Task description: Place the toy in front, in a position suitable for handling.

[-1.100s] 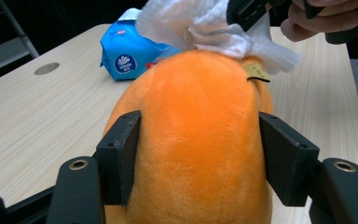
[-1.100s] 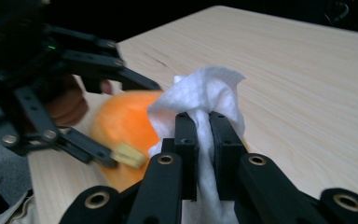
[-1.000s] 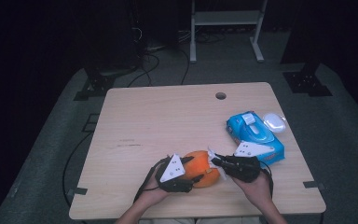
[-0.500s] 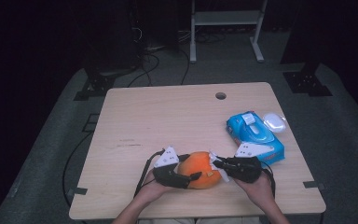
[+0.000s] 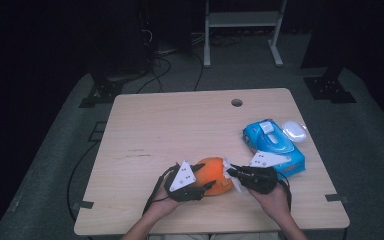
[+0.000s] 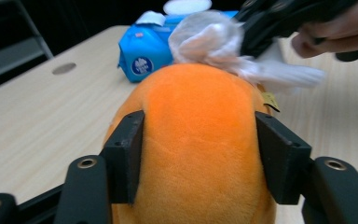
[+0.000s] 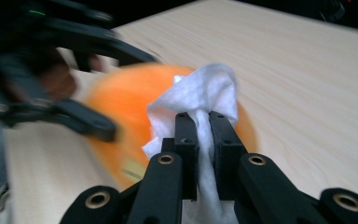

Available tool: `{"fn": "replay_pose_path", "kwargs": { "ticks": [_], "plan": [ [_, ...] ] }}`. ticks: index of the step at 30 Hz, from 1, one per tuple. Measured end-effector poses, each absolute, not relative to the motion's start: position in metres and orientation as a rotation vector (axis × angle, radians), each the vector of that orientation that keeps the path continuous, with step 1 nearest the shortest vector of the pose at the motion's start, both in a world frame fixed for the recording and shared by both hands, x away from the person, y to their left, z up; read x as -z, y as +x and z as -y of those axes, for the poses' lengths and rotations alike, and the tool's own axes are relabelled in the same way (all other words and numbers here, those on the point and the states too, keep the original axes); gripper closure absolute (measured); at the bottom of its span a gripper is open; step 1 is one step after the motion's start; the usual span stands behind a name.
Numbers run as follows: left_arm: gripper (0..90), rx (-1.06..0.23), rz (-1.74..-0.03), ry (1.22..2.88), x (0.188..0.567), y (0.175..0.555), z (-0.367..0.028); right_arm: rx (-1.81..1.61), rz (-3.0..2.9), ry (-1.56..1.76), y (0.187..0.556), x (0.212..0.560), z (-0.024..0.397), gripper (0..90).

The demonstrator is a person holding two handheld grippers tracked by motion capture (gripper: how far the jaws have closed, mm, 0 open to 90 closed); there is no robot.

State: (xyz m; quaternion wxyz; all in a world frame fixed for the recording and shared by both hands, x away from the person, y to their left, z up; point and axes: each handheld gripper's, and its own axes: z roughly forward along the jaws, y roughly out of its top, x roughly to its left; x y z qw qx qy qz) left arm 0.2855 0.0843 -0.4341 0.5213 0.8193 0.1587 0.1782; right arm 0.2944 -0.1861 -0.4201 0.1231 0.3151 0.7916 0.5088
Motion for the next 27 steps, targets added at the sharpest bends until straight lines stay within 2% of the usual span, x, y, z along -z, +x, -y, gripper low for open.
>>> {"fn": "replay_pose_path", "kwargs": {
  "ticks": [7,13,16,19,22,24,27],
  "plan": [
    [37.1,-0.414,-0.364,1.986,0.436,0.283,-0.088,-1.457,-2.305,0.996,0.299,0.427,0.193,82.5],
    [36.8,-0.431,-0.334,1.996,0.437,0.281,-0.082,-1.586,-2.318,0.829,0.284,0.411,0.174,82.4],
    [35.5,-0.443,-0.311,2.009,0.436,0.279,-0.079,-1.541,-2.334,0.784,0.281,0.408,0.167,82.3],
    [25.5,-0.426,-0.339,1.983,0.435,0.282,-0.082,-1.519,-2.345,0.809,0.284,0.414,0.171,82.4],
    [8.3,-0.398,-0.472,1.967,0.433,0.29,-0.086,-1.504,-2.341,0.831,0.287,0.417,0.176,82.5],
    [8.0,-0.309,-0.536,1.959,0.438,0.297,-0.089,-1.498,-2.338,0.841,0.288,0.417,0.178,82.5],
    [17.6,-0.296,-0.521,1.973,0.439,0.296,-0.089,-1.488,-2.335,0.84,0.287,0.416,0.176,82.4]
  ]
}}
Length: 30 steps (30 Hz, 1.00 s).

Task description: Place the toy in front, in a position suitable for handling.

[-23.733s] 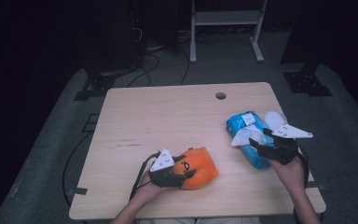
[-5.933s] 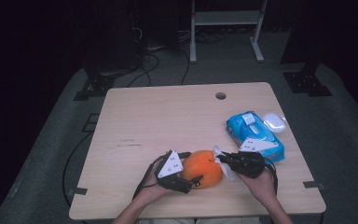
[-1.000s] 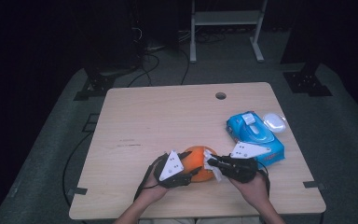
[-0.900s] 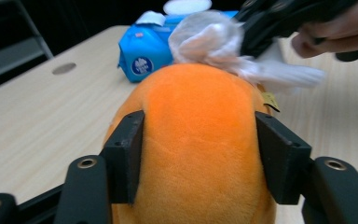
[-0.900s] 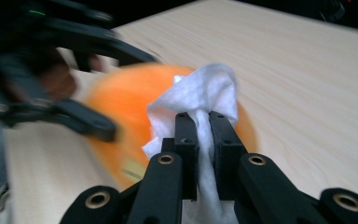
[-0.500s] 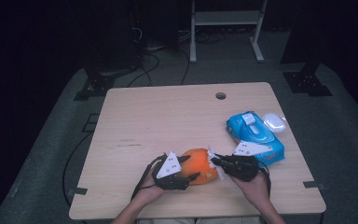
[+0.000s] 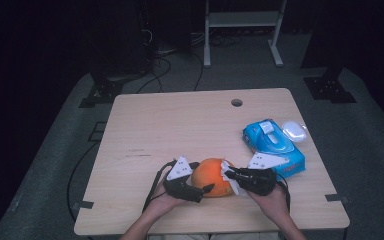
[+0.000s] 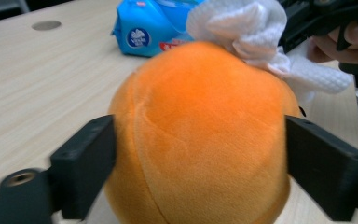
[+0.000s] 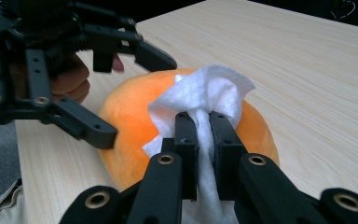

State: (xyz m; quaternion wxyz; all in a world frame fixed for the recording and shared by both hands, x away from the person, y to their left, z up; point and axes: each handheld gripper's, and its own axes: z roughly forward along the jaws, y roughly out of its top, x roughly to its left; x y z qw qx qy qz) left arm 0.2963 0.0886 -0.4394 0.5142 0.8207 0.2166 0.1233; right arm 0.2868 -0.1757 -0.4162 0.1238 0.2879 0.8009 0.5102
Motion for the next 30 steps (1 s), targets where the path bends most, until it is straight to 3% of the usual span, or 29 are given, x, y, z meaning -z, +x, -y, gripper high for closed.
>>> {"fn": "replay_pose_path", "kwargs": {
  "ticks": [4,8,11,15,19,24,30],
  "plan": [
    [27.7,-0.369,-0.437,2.001,0.434,0.287,-0.08,-1.535,-2.338,0.719,0.274,0.406,0.158,82.3],
    [27.7,-0.44,-0.354,2.039,0.433,0.278,-0.07,-1.461,-2.36,0.628,0.266,0.402,0.143,82.4],
    [24.2,-0.409,-0.382,2.017,0.435,0.282,-0.074,-1.448,-2.344,0.668,0.271,0.402,0.15,82.4],
    [9.7,-0.373,-0.498,1.995,0.437,0.29,-0.077,-1.44,-2.316,0.759,0.28,0.406,0.168,82.5],
    [7.6,-0.243,-0.611,1.962,0.443,0.299,-0.08,-1.475,-2.31,0.827,0.286,0.414,0.177,82.4],
    [23.4,-0.305,-0.56,1.979,0.438,0.292,-0.078,-1.448,-2.301,0.807,0.283,0.411,0.172,82.4],
    [24.9,-0.445,-0.461,2.001,0.434,0.274,-0.061,-1.419,-2.298,0.626,0.262,0.4,0.143,82.3]
  ]
}}
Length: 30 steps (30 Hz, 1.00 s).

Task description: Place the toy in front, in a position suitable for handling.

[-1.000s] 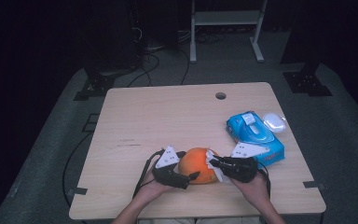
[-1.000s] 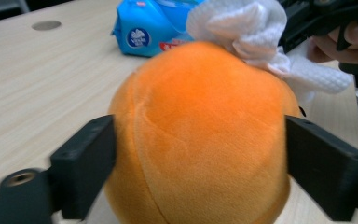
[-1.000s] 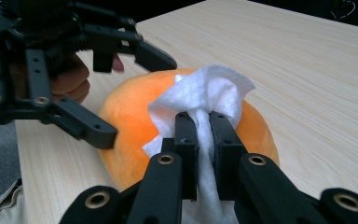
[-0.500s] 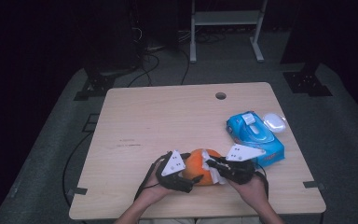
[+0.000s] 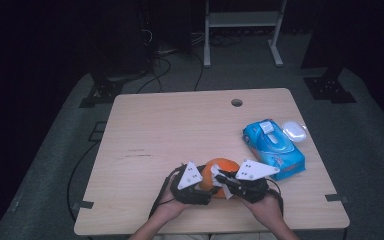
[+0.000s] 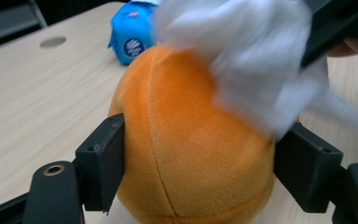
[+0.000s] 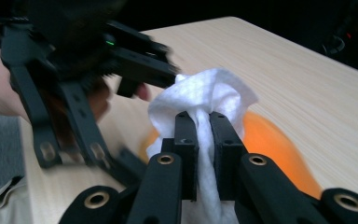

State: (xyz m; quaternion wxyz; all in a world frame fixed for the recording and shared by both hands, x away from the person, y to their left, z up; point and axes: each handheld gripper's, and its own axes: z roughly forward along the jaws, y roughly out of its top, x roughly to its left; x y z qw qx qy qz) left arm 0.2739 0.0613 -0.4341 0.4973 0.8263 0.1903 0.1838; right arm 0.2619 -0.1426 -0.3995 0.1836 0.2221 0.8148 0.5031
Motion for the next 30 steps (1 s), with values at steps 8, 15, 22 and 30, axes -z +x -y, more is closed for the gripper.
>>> {"fn": "replay_pose_path", "kwargs": {
  "ticks": [8,15,22,30],
  "plan": [
    [12.4,-0.324,-0.523,1.909,0.439,0.286,-0.07,-1.43,-2.287,0.732,0.277,0.402,0.169,82.4],
    [25.6,-0.312,-0.506,1.918,0.439,0.286,-0.07,-1.426,-2.28,0.745,0.276,0.4,0.17,82.4],
    [29.5,-0.402,-0.42,1.972,0.439,0.276,-0.064,-1.412,-2.335,0.612,0.263,0.401,0.14,82.4],
    [30.4,-0.41,-0.394,1.974,0.439,0.275,-0.061,-1.418,-2.254,0.739,0.271,0.395,0.161,82.4]
  ]
}}
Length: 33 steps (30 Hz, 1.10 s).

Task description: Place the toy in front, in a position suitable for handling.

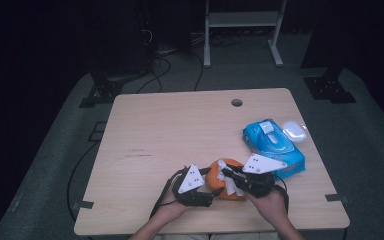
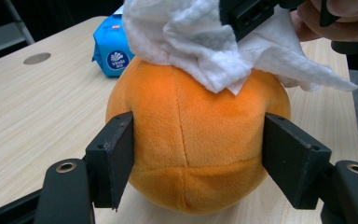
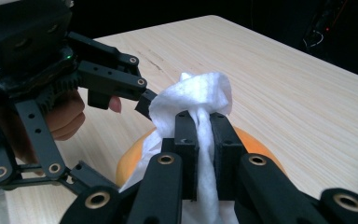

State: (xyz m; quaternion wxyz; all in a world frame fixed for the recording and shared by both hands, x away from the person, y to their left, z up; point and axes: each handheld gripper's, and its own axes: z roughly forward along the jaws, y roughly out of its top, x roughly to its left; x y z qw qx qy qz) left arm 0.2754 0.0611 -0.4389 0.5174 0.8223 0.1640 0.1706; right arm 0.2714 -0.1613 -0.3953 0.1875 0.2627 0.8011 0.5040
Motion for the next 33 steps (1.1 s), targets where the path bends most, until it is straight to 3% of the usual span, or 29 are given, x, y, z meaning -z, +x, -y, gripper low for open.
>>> {"fn": "replay_pose_path", "kwargs": {
  "ticks": [6,13,17,19,26,33],
  "plan": [
    [31.1,-0.407,-0.385,2.011,0.442,0.275,-0.064,-1.368,-2.3,0.653,0.264,0.398,0.144,82.4],
    [30.8,-0.387,-0.382,2.016,0.444,0.277,-0.066,-1.387,-2.233,0.844,0.282,0.403,0.187,82.4],
    [17.4,-0.31,-0.412,1.975,0.441,0.282,-0.07,-1.376,-2.252,0.801,0.277,0.404,0.178,82.4],
    [15.3,-0.289,-0.426,1.941,0.438,0.285,-0.073,-1.399,-2.279,0.78,0.275,0.406,0.171,82.3],
    [26.6,-0.327,-0.411,1.99,0.442,0.285,-0.074,-1.373,-2.318,0.72,0.274,0.407,0.16,82.4],
    [25.9,-0.312,-0.417,1.986,0.443,0.29,-0.081,-1.363,-2.293,0.9,0.29,0.417,0.193,82.3]
  ]
}}
